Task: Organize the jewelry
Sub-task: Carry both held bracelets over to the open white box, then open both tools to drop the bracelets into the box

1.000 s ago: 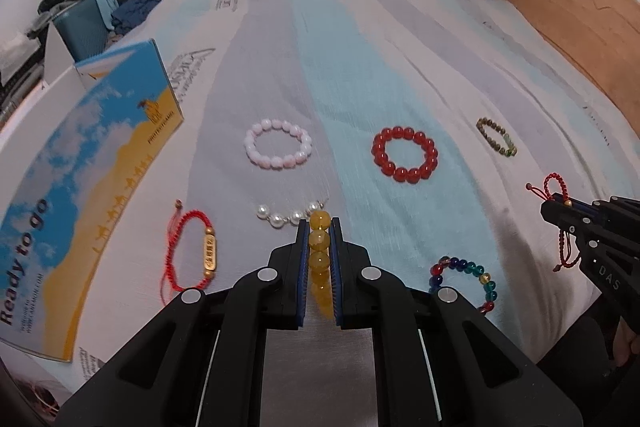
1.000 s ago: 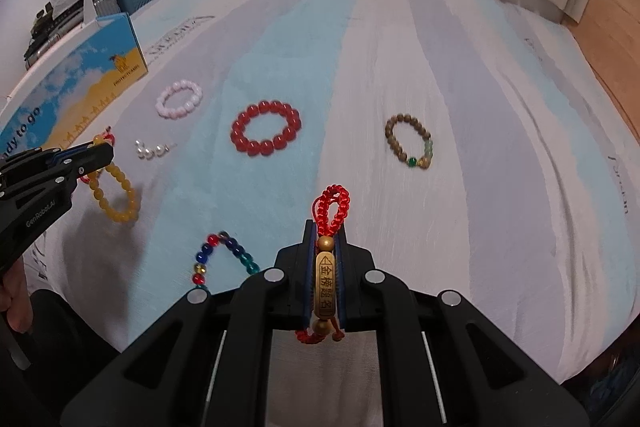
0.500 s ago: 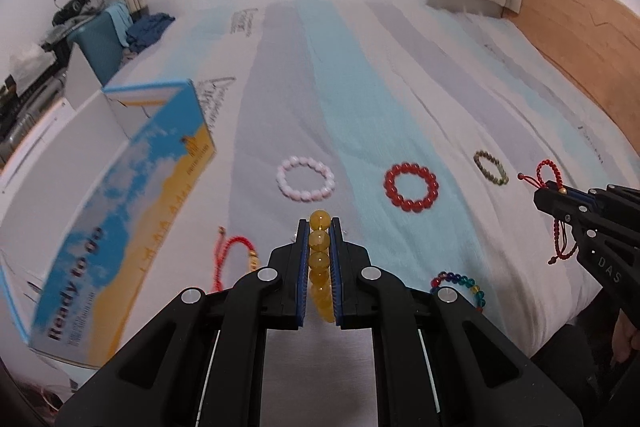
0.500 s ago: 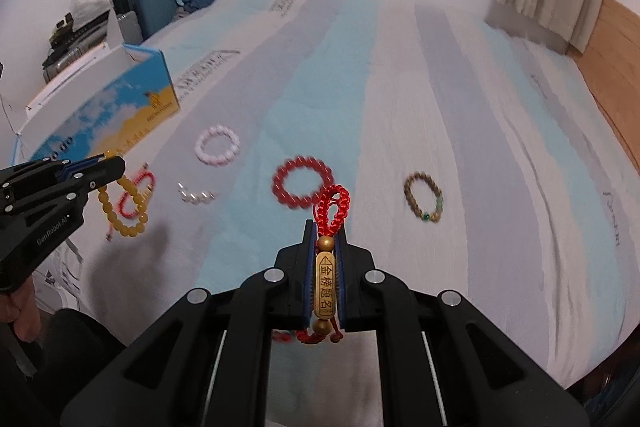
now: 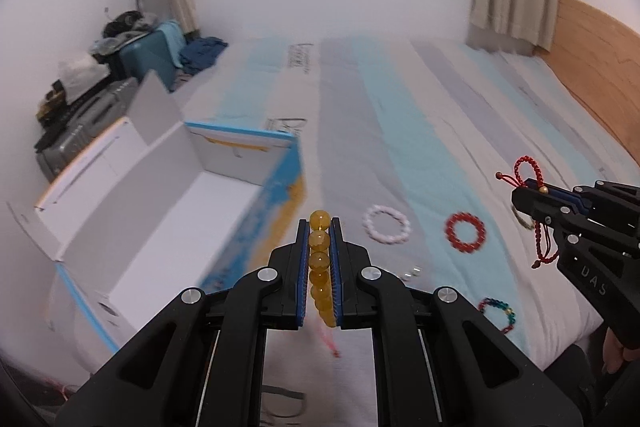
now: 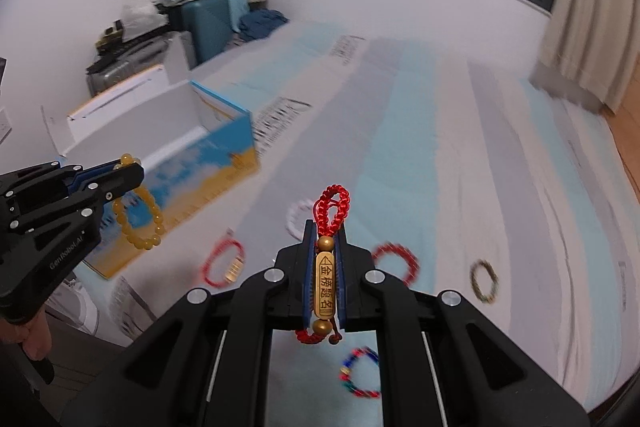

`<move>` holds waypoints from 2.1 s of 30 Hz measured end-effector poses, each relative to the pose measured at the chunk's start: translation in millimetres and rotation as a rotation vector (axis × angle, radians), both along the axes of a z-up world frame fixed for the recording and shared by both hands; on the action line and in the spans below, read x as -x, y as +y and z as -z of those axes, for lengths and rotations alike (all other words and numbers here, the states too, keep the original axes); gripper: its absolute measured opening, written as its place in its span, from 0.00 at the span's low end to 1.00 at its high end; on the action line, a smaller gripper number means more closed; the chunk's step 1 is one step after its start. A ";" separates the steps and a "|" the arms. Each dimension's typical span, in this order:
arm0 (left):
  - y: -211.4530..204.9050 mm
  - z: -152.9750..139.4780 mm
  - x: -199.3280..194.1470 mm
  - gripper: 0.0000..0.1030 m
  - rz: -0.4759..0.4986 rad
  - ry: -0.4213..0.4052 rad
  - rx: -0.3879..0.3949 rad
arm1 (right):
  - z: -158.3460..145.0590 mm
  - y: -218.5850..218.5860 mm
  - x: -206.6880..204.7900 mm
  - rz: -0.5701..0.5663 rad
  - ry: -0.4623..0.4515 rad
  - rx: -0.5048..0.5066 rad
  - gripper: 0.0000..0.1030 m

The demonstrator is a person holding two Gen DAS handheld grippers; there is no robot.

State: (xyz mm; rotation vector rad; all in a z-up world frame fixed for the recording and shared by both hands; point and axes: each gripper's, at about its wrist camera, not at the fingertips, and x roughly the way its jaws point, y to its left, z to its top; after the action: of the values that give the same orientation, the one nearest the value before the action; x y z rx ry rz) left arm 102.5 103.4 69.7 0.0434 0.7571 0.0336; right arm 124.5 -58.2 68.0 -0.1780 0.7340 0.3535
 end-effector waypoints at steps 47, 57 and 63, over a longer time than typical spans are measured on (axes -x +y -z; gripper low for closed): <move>250.9 94.7 -75.1 0.08 -0.220 0.451 0.065 | 107.0 315.9 -94.8 -0.539 0.421 0.341 0.07; 254.3 113.1 -77.7 0.08 -0.213 0.502 0.057 | 124.5 319.2 -93.8 -0.536 0.439 0.361 0.08; 259.0 105.4 -75.9 0.12 -0.233 0.461 0.043 | 119.1 318.1 -90.3 -0.526 0.411 0.335 0.33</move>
State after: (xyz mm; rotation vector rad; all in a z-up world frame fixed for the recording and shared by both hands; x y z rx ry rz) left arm 178.4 362.4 -35.7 -0.0812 1.2213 0.2348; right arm 214.8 259.9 -51.1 -0.6342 1.1514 0.7815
